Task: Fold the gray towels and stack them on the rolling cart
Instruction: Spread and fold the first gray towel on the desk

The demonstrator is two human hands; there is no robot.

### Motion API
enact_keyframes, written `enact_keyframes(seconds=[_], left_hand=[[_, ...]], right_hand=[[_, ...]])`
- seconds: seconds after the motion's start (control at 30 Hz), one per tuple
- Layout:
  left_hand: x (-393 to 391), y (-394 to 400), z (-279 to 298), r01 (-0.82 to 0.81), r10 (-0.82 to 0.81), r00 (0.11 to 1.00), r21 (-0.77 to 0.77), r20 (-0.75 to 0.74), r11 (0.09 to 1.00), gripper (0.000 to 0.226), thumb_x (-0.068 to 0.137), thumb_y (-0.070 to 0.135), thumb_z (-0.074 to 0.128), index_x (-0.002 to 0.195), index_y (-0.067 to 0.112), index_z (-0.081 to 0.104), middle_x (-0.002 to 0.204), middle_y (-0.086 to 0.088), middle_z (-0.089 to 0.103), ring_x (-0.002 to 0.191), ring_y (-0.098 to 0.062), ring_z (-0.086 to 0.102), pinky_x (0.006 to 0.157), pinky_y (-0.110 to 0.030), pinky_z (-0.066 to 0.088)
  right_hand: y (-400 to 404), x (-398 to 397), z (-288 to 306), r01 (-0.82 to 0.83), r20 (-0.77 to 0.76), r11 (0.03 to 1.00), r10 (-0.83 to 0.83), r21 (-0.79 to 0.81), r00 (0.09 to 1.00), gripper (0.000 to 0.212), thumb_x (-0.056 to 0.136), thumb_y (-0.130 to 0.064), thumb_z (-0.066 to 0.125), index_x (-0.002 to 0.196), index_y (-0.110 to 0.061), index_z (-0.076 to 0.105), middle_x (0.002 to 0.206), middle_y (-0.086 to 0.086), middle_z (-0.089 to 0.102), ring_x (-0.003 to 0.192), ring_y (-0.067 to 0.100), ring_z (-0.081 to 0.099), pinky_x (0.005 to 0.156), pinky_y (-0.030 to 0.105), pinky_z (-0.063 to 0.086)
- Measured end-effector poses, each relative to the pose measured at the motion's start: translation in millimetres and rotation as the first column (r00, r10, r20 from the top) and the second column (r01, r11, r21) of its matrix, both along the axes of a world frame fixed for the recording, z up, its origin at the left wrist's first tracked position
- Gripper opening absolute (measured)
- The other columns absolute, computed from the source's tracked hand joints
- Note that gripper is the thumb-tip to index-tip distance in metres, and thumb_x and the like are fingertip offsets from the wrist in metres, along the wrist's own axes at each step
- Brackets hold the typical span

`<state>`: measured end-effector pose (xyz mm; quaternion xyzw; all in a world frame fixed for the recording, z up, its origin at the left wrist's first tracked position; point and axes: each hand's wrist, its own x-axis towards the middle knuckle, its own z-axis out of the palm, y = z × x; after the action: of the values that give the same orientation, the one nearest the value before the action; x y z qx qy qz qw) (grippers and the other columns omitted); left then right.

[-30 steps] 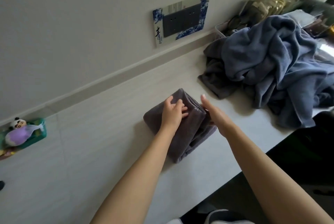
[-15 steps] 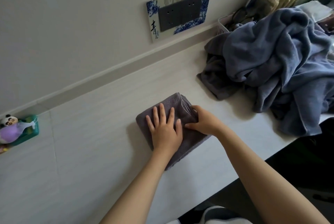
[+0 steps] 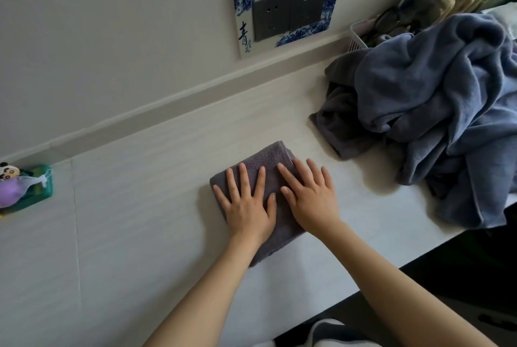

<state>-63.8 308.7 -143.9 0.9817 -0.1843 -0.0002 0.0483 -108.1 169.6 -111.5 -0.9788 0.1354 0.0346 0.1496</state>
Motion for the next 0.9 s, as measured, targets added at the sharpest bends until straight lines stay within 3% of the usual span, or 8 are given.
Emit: enact_keyframes(seconds=[0.1, 0.23, 0.37, 0.47, 0.53, 0.6, 0.73, 0.9], left_hand=[[-2.5, 0.9, -2.7, 0.0, 0.0, 1.0, -0.013, -0.011, 1.0, 0.06, 0.089, 0.051, 0.029, 0.144, 0.03, 0.033, 0.153, -0.012, 0.028, 0.141, -0.039, 0.02, 0.106, -0.067, 0.011], [-1.3, 2.8, -4.1, 0.009, -0.011, 1.0, -0.051, -0.029, 0.999, 0.058, 0.089, 0.048, 0.032, 0.144, 0.03, 0.033, 0.153, -0.008, 0.029, 0.141, -0.035, 0.022, 0.107, -0.066, 0.012], [-0.8, 11.9, -0.3, -0.043, 0.047, 0.999, -0.324, 0.004, 0.945, 0.055, 0.087, 0.039, 0.041, 0.138, 0.02, 0.044, 0.148, -0.016, 0.034, 0.138, -0.031, 0.027, 0.11, -0.056, 0.019], [-8.8, 22.6, 13.5, -0.473, 0.36, 0.881, -0.582, -0.306, 0.661, 0.067, 0.084, 0.037, 0.06, 0.141, 0.012, 0.036, 0.142, -0.019, 0.036, 0.13, -0.032, 0.036, 0.107, -0.04, 0.032], [-11.7, 28.7, 20.5, -0.668, 0.341, 0.743, -0.609, -0.576, 0.428, 0.083, 0.078, 0.038, 0.071, 0.143, 0.014, 0.026, 0.142, -0.011, 0.04, 0.127, -0.024, 0.044, 0.105, -0.034, 0.037], [-10.0, 37.6, 28.3, -0.742, 0.281, 0.67, -0.601, -0.688, 0.297, 0.092, 0.075, 0.036, 0.075, 0.145, 0.015, 0.02, 0.142, -0.004, 0.043, 0.125, -0.018, 0.047, 0.102, -0.03, 0.039], [-9.2, 65.3, 45.4, -0.779, 0.192, 0.626, -0.595, -0.756, 0.198, 0.104, 0.072, 0.033, 0.079, 0.149, 0.024, 0.009, 0.142, 0.002, 0.039, 0.122, -0.014, 0.046, 0.1, -0.028, 0.037], [-23.0, 120.1, 84.6, -0.693, 0.225, 0.713, -0.716, -0.664, 0.086, 0.108, 0.057, 0.047, 0.084, 0.145, 0.03, 0.025, 0.142, 0.008, 0.045, 0.121, -0.009, 0.05, 0.106, -0.039, 0.041]], right_hand=[[-6.6, -5.6, -20.3, 0.003, -0.082, 0.995, 0.005, 0.099, 0.997, 0.056, 0.089, -0.056, 0.005, 0.144, -0.046, 0.011, 0.156, -0.005, 0.023, 0.143, 0.024, 0.022, 0.116, 0.042, 0.013], [-7.4, -3.8, -28.9, 0.027, -0.069, 0.987, -0.016, 0.159, 0.997, 0.065, 0.086, -0.064, -0.007, 0.146, -0.043, 0.01, 0.156, -0.002, 0.021, 0.141, 0.024, 0.026, 0.114, 0.037, 0.017], [-12.7, 5.7, -20.0, 0.07, -0.117, 0.964, -0.041, 0.258, 0.992, 0.071, 0.086, -0.066, 0.019, 0.149, -0.035, 0.009, 0.15, 0.009, 0.03, 0.133, 0.031, 0.031, 0.107, 0.04, 0.025], [-18.5, 15.6, -7.2, 0.178, -0.156, 0.887, -0.122, 0.426, 0.98, 0.085, 0.086, -0.054, 0.054, 0.15, -0.016, 0.013, 0.143, 0.016, 0.037, 0.131, 0.034, 0.034, 0.106, 0.04, 0.028], [-21.0, 22.7, -1.3, 0.239, -0.23, 0.817, -0.134, 0.525, 0.964, 0.088, 0.08, -0.052, 0.064, 0.146, -0.01, 0.023, 0.14, 0.014, 0.041, 0.129, 0.03, 0.039, 0.104, 0.036, 0.033], [-20.0, 27.2, 3.6, 0.292, -0.298, 0.74, -0.13, 0.606, 0.946, 0.081, 0.075, -0.052, 0.071, 0.136, -0.009, 0.038, 0.129, 0.008, 0.053, 0.118, 0.025, 0.051, 0.092, 0.03, 0.041], [-6.1, 27.9, 7.2, 0.311, -0.348, 0.557, -0.042, 0.77, 0.937, 0.066, 0.069, -0.053, 0.075, 0.115, -0.008, 0.058, 0.107, 0.003, 0.068, 0.092, 0.014, 0.065, 0.068, 0.021, 0.05], [44.0, 40.0, 35.8, 0.197, -0.255, 0.356, 0.125, 0.913, 0.959, 0.077, 0.061, -0.056, 0.079, 0.118, -0.009, 0.057, 0.107, 0.005, 0.069, 0.094, 0.018, 0.068, 0.079, 0.032, 0.056]])
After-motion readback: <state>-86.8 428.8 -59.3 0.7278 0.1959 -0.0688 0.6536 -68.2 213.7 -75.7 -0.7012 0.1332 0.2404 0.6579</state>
